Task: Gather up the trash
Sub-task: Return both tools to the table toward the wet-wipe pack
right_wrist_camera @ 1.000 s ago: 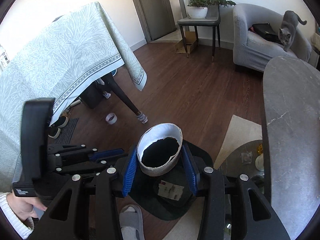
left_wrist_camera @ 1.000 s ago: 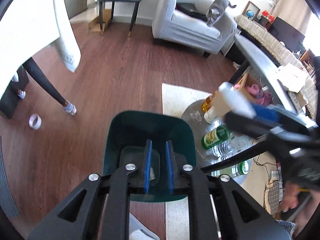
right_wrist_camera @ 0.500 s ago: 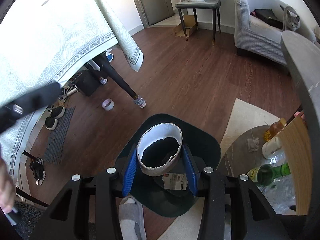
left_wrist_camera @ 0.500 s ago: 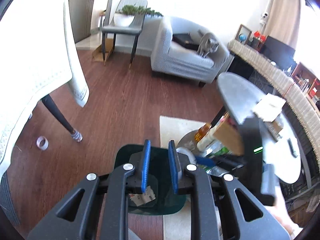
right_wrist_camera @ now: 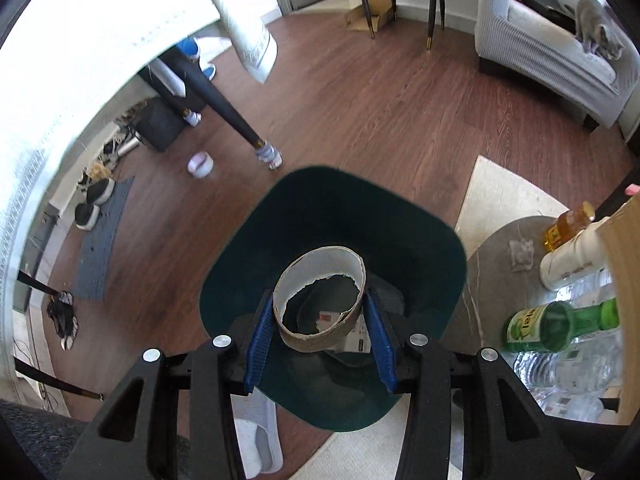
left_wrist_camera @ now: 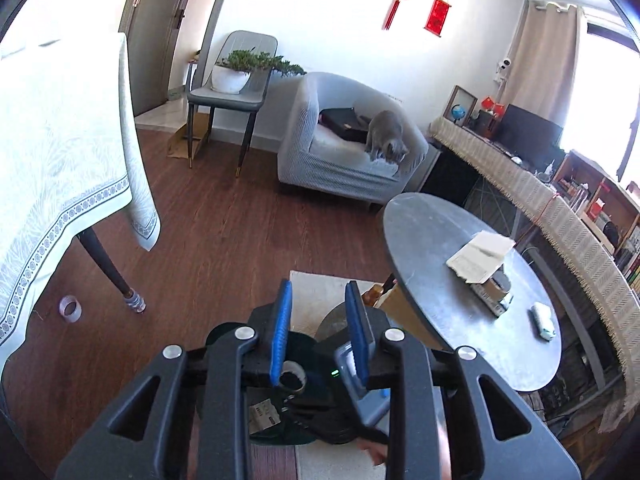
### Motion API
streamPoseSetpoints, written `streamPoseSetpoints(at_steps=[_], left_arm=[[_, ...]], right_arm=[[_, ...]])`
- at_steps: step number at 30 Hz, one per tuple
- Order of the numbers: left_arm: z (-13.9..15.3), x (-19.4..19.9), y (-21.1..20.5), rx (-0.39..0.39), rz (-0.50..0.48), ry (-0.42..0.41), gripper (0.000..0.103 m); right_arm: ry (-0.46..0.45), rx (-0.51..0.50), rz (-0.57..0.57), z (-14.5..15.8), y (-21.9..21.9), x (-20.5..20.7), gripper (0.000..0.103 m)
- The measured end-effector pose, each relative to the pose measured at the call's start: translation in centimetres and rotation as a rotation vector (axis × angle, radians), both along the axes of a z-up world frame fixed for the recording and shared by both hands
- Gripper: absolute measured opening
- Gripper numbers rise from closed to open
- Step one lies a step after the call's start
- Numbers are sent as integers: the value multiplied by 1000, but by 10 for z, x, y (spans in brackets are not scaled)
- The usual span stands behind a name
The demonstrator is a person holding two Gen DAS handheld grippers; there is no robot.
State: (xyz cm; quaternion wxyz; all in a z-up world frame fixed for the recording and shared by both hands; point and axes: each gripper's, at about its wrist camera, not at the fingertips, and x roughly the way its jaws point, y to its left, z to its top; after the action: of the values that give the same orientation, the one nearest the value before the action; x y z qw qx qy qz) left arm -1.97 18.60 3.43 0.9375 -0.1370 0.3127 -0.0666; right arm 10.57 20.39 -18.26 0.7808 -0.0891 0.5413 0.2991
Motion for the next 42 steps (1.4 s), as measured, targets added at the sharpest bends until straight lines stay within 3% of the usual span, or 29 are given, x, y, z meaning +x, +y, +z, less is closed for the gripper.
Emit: streamPoseSetpoints(at_steps=[3, 10, 21, 29, 42], left_arm=[[7, -5, -5, -9, -22, -24, 43], [22, -10, -19, 18, -30, -73, 48], [37, -17, -22, 17, 20, -142, 48], [53, -25, -32, -5, 33, -220, 50], [50, -2, -100, 55, -56, -178, 59]], right_arm=[[9, -12, 12, -7, 5, -4, 62], [-28, 16, 51, 10, 7, -9, 65], [-186, 137, 71, 99, -10, -24, 65], [-340, 141, -12, 154, -61, -32, 65], [-471, 113, -230, 194, -184, -42, 66]])
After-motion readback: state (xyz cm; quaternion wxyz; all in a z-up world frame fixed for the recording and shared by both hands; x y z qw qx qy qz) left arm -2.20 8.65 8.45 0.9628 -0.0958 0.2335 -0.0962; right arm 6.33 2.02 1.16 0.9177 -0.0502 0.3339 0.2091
